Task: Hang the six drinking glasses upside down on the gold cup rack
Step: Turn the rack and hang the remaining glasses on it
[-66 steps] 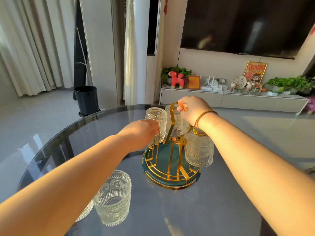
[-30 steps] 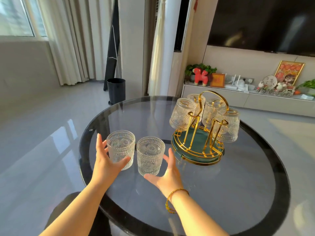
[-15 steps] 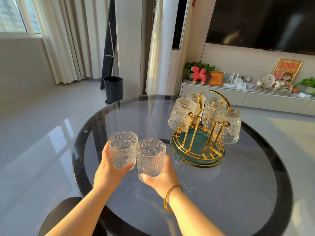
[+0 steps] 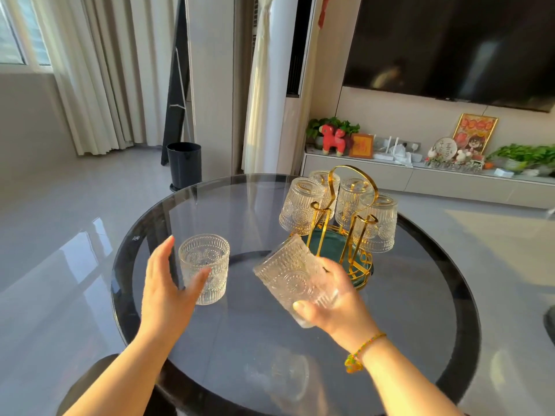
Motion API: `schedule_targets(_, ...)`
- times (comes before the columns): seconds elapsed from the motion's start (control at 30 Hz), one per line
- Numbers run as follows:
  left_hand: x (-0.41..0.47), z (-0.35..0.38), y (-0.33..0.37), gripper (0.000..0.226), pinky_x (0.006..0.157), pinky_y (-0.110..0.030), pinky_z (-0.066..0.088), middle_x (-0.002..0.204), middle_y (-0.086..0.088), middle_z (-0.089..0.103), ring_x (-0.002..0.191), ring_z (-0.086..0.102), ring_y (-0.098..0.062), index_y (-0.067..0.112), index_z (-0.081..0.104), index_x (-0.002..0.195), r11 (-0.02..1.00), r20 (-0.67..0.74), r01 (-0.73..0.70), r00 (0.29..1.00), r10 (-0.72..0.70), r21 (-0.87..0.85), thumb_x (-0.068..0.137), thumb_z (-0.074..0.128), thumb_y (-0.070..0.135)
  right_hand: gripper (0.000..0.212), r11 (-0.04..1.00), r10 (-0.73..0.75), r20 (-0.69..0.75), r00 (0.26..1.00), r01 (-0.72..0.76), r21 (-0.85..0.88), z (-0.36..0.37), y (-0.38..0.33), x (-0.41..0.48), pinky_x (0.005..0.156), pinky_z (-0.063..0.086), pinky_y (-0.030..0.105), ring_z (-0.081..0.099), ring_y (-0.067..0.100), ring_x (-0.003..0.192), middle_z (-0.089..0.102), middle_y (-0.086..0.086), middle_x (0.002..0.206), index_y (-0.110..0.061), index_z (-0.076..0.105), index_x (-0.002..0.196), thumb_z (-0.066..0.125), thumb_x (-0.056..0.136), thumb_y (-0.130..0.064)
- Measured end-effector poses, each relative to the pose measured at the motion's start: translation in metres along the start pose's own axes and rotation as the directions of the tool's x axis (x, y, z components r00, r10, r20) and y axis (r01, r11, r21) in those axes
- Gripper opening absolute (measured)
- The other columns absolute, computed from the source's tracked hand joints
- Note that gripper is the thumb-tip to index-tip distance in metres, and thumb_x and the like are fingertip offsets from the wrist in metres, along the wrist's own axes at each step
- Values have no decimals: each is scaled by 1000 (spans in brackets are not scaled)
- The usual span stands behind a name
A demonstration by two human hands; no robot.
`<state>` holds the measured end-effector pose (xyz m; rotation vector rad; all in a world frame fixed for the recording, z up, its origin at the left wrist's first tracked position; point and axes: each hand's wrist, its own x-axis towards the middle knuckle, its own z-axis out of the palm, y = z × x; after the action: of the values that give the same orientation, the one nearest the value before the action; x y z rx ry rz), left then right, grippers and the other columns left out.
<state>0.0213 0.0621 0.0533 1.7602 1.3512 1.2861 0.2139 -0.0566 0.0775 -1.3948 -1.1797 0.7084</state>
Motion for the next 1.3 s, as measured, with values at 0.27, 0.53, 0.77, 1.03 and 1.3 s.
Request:
schedule_targets(0.27, 8, 38, 74, 33, 101, -37, 34, 134, -10, 49, 123, 45, -29, 9, 51, 120, 915, 223, -401, 895, 385, 31, 87, 49, 12, 50, 957, 31, -73, 997, -50, -285, -73, -47, -7, 93, 42, 33, 49, 19, 109, 50, 4, 116, -35, 39, 90, 70, 51, -32)
schedule_targets(0.53, 28, 94, 112, 51, 113, -31, 12, 152, -1, 20, 139, 17, -18, 19, 20, 138, 756, 550, -623, 710, 440, 200, 91, 38, 29, 52, 859, -42, -101, 994, -16, -511, -114, -76, 10, 79, 36, 10, 50, 5, 96, 51, -13, 103, -37, 42, 94, 79, 59, -25)
schedule_targets(0.77, 40, 112, 116, 56, 115, -32, 3, 154, 0, 8, 141, 6, -17, 20, 7, 140, 696, 654, -667, 655, 379, 264, 92, 33, 35, 56, 785, -161, -183, 970, 13, -620, -136, -118, 35, 63, 35, 5, 46, 5, 91, 45, -7, 107, -25, 43, 108, 76, 63, -26)
schedule_targets(1.03, 40, 111, 108, 53, 115, -33, 4, 154, 2, 9, 140, 11, -18, 24, 9, 140, 703, 638, -663, 663, 391, 257, 93, 33, 31, 63, 709, -212, -217, 953, -3, -706, -132, -132, 72, 75, 32, 19, 42, 10, 98, 45, -5, 107, -21, 48, 119, 75, 63, -33)
schedule_targets(1.3, 39, 114, 106, 54, 115, -34, 4, 154, 3, 7, 140, 12, -20, 26, 7, 139, 729, 636, -637, 676, 371, 251, 93, 34, 31, 70, 722, -116, -209, 971, -62, -690, -113, -84, 84, 92, 36, 28, 47, 23, 119, 51, 9, 133, -16, 45, 125, 75, 64, -32)
